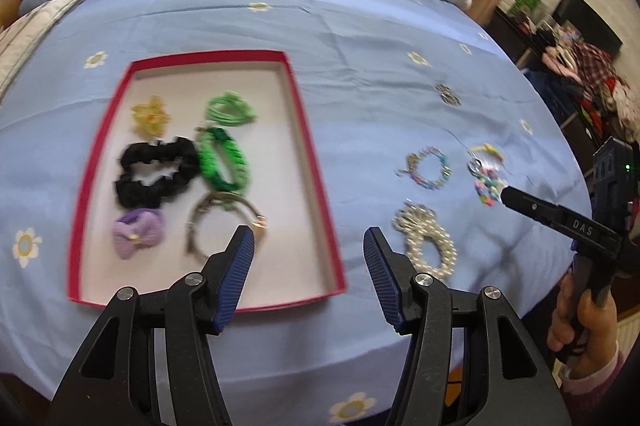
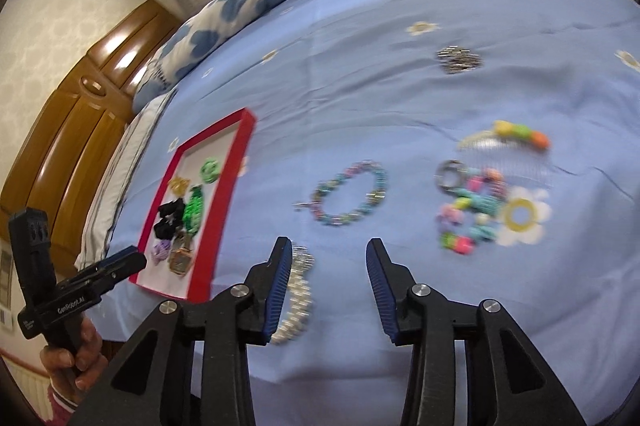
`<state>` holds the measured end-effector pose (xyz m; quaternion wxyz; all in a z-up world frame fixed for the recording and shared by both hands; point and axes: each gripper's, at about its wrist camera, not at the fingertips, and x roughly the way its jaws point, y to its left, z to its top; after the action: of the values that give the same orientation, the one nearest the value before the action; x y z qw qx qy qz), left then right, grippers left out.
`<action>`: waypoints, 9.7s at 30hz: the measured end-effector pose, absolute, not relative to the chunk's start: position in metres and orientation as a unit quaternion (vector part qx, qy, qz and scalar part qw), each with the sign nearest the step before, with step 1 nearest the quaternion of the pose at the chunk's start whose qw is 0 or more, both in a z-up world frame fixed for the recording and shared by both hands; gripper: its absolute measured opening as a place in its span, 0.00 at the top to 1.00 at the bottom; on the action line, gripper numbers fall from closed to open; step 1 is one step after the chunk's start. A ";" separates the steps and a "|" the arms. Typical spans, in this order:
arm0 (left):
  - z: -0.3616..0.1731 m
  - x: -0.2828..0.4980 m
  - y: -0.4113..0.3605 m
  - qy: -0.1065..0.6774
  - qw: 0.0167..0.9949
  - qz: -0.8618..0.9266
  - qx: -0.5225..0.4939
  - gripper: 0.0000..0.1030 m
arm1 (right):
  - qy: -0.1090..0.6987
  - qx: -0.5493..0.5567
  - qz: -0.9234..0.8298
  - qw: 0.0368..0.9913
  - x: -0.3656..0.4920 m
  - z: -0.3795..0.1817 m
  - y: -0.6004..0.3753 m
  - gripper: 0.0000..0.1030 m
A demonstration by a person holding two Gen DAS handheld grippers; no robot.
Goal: Organize jewelry
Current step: 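Move the left gripper to the crystal bead bracelet while the right gripper approaches the pastel bead bracelet, then grasp the pastel candy-bead bracelet with the right gripper while the left gripper grasps the crystal bead bracelet, then carry both bead bracelets with both grippers over the red tray, then open the left gripper releasing the crystal bracelet while the right gripper releases the pastel bracelet, then move the left gripper to the pearl crown hair tie while the right gripper approaches the gold ring, then grasp the pearl crown hair tie with the left gripper while the right gripper grasps the gold ring, then carry the pearl hair tie and gold ring with both grippers over the red tray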
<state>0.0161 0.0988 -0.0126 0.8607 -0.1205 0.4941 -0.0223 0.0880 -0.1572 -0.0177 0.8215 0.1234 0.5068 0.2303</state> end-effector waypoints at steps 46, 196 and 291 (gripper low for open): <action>-0.086 0.164 -0.036 0.563 0.821 -0.095 0.017 0.62 | 0.504 0.064 0.178 0.843 0.122 -0.069 -0.209 0.87; -0.005 0.014 0.173 0.469 0.860 0.030 -0.198 0.55 | 0.490 0.090 0.331 0.801 0.102 -0.009 -0.051 0.54; 0.018 0.000 0.121 0.441 0.875 -0.035 -0.200 0.89 | 0.465 0.050 0.344 0.814 0.071 -0.015 -0.079 0.78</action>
<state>0.0003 0.1212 0.0180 0.8745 -0.1997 0.4406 -0.0352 0.0712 -0.0787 -0.0146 0.8142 0.0496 0.4652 0.3437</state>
